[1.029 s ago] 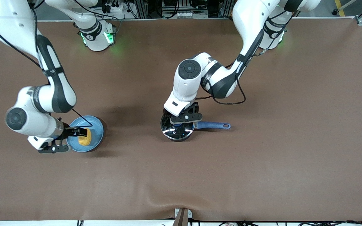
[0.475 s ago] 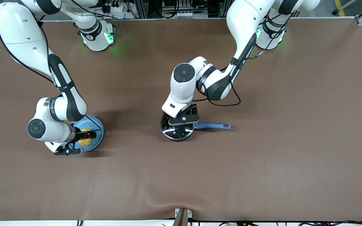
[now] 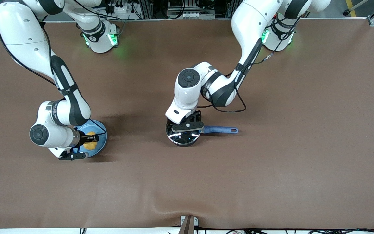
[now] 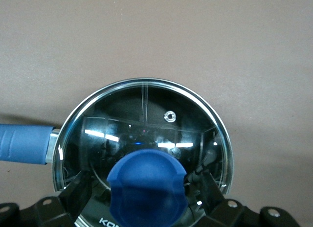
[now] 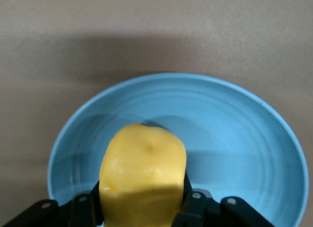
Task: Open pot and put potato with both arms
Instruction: 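Lift the lid away with the left gripper while the right gripper carries potato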
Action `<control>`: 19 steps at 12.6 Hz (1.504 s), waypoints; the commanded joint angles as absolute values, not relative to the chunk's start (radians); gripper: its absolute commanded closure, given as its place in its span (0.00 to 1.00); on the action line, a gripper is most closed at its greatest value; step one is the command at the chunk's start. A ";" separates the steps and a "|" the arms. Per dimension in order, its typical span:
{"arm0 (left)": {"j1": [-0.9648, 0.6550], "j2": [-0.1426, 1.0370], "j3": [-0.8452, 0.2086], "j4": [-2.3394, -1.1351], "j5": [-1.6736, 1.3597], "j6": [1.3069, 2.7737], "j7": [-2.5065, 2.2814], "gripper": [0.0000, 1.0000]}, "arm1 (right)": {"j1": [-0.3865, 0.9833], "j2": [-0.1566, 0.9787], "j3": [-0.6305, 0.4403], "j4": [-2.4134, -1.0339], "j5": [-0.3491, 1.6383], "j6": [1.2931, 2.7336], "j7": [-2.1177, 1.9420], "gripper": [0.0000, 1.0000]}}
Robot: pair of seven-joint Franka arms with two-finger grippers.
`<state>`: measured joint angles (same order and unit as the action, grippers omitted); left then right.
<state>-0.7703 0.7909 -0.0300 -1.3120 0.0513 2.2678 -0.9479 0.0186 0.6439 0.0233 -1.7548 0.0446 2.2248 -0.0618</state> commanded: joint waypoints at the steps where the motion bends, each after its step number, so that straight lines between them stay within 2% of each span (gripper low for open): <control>1: -0.782 0.808 -0.018 -1.281 0.077 2.269 -0.982 0.46 | 0.020 0.634 0.037 -1.709 0.064 2.171 -0.071 0.91; 2: -0.782 0.804 -0.020 -1.281 0.077 2.261 -0.980 0.77 | 0.018 0.629 0.057 -1.689 0.066 2.154 -0.069 0.92; 3: -0.781 0.796 -0.020 -1.282 0.074 2.252 -0.980 1.00 | 0.018 0.618 0.069 -1.675 0.066 2.143 -0.063 0.92; 7: -0.720 0.686 -0.028 -1.284 0.042 2.128 -0.970 1.00 | 0.023 0.574 0.155 -1.643 0.075 2.112 -0.010 0.90; 9: -0.625 0.571 -0.037 -1.318 -0.007 2.062 -0.863 1.00 | 0.028 0.554 0.230 -1.643 0.071 2.095 0.112 0.91; 11: -0.519 0.503 -0.037 -1.328 -0.037 1.944 -0.725 1.00 | 0.060 0.551 0.268 -1.631 0.064 2.098 0.226 0.92; 15: -0.288 0.364 -0.038 -1.494 -0.092 1.913 -0.377 1.00 | 0.179 0.555 0.282 -1.582 0.029 2.098 0.437 0.96; 19: -0.082 0.337 -0.038 -1.626 -0.130 1.927 -0.028 1.00 | 0.319 0.581 0.281 -1.537 -0.072 2.106 0.587 1.00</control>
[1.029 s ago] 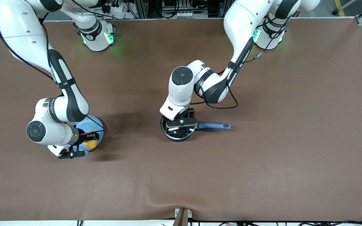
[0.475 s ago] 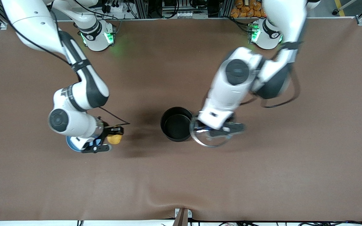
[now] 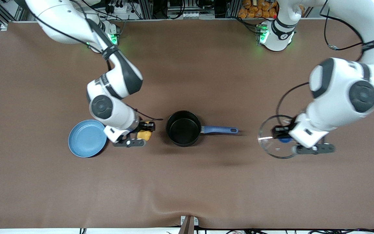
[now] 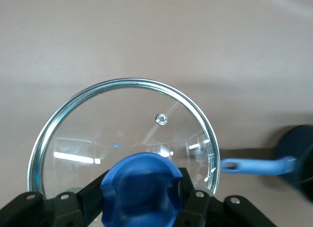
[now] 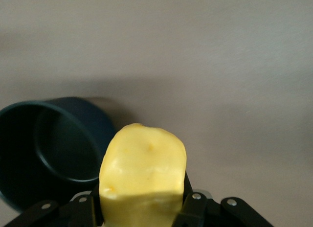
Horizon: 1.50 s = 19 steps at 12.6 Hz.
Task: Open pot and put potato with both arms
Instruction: 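Lift the lid away with the left gripper while the right gripper carries potato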
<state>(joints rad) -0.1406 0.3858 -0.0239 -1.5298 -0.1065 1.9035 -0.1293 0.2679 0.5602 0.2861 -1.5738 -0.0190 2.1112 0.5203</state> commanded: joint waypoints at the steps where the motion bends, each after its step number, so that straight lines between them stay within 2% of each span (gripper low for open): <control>1: -0.052 0.339 -0.038 -1.652 -0.140 1.939 0.032 1.00 | 0.343 0.600 0.281 -1.514 -0.092 2.106 0.600 1.00; 5: 0.000 0.362 -0.037 -1.791 -0.169 2.083 0.140 1.00 | 0.429 0.701 0.270 -1.402 -0.115 2.134 0.669 1.00; 8: 0.031 0.367 -0.038 -1.925 -0.176 2.261 0.218 1.00 | 0.463 0.758 0.268 -1.355 -0.120 2.196 0.687 1.00; 15: 0.041 0.387 -0.066 -2.078 -0.202 2.511 0.296 1.00 | 0.569 0.863 0.189 -1.307 -0.120 2.255 0.736 1.00; 19: 0.055 0.397 -0.103 -2.111 -0.215 2.565 0.307 1.00 | 0.610 0.906 0.150 -1.302 -0.123 2.292 0.784 1.00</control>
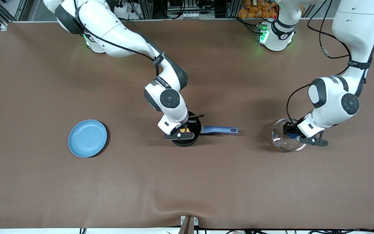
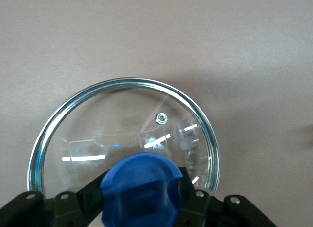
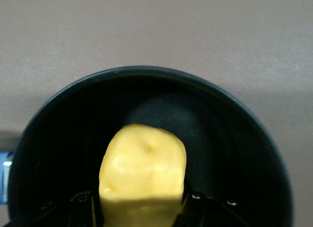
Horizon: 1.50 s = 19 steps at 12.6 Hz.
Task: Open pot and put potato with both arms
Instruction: 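Set the glass lid on the table with the left gripper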
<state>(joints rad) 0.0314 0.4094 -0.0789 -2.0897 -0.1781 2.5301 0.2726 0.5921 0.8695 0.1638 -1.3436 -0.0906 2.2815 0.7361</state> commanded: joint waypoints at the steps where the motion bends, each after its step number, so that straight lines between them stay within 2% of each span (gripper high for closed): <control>1: 0.055 0.405 -0.107 -2.111 -0.227 2.569 0.310 1.00 | 0.621 0.913 0.146 -1.302 -0.123 2.296 0.785 1.00; 3: 0.057 0.426 -0.106 -2.108 -0.229 2.576 0.321 1.00 | 0.621 0.914 0.146 -1.302 -0.123 2.296 0.788 1.00; 4: 0.057 0.439 -0.106 -2.105 -0.229 2.577 0.322 0.72 | 0.621 0.914 0.146 -1.302 -0.123 2.296 0.790 1.00; 5: 0.057 0.439 -0.106 -2.102 -0.229 2.576 0.322 0.26 | 0.620 0.914 0.146 -1.302 -0.123 2.296 0.793 0.95; 6: 0.055 0.439 -0.106 -2.099 -0.229 2.576 0.324 0.00 | 0.618 0.914 0.146 -1.302 -0.123 2.295 0.793 0.74; 8: 0.055 0.425 -0.104 -2.080 -0.229 2.569 0.325 0.00 | 0.615 0.911 0.144 -1.302 -0.123 2.293 0.792 0.13; 9: 0.055 0.398 -0.104 -2.072 -0.229 2.562 0.322 0.00 | 0.615 0.904 0.144 -1.302 -0.129 2.289 0.788 0.00; 11: 0.052 0.301 -0.101 -2.028 -0.229 2.486 0.307 0.00 | 0.604 0.878 0.146 -1.302 -0.141 2.275 0.784 0.00; 13: 0.075 0.288 -0.092 -1.846 -0.226 2.221 0.304 0.00 | 0.606 0.851 0.144 -1.302 -0.143 2.237 0.784 0.00; 15: 0.109 0.284 -0.095 -1.696 -0.218 2.029 0.243 0.00 | 0.597 0.818 0.144 -1.302 -0.141 2.168 0.776 0.00; 17: 0.104 0.270 -0.103 -1.576 -0.195 1.857 0.074 0.00 | 0.581 0.741 0.146 -1.302 -0.138 2.082 0.776 0.00; 19: 0.113 0.207 -0.092 -1.517 -0.154 1.780 0.028 0.00 | 0.527 0.648 0.146 -1.302 -0.137 1.990 0.776 0.00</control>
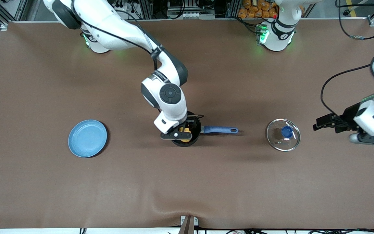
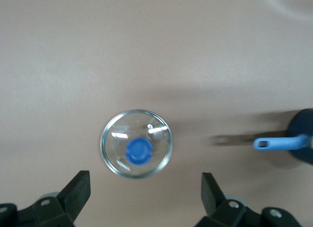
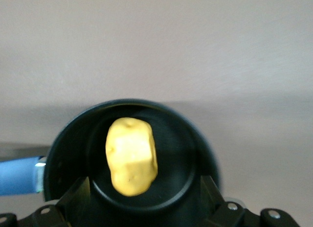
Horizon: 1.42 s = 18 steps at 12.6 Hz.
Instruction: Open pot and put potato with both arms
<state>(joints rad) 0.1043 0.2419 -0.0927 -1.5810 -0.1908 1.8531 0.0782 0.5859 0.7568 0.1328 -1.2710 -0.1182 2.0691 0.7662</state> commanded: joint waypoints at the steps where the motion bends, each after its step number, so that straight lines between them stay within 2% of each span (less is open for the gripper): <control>1: 0.139 0.163 -0.100 -1.503 -0.158 1.738 0.029 0.00 | 0.484 0.591 0.147 -1.305 -0.135 1.936 0.776 0.00; 3: 0.150 0.105 -0.107 -1.499 -0.166 1.704 0.018 0.00 | 0.383 0.496 0.147 -1.310 -0.138 1.794 0.735 0.00; 6: 0.155 0.069 -0.114 -1.502 -0.141 1.692 0.026 0.00 | 0.257 0.384 0.150 -1.336 -0.133 1.678 0.514 0.00; 12: 0.150 0.014 -0.144 -1.503 -0.017 1.689 0.017 0.00 | 0.065 0.158 0.124 -1.492 -0.100 1.666 0.250 0.00; 16: 0.149 -0.018 -0.179 -1.509 0.026 1.677 0.015 0.00 | 0.058 0.126 0.019 -1.508 -0.049 1.657 0.102 0.00; 18: 0.123 -0.018 -0.175 -1.508 0.029 1.706 0.012 0.00 | 0.011 0.109 0.018 -1.514 -0.043 1.640 0.055 0.00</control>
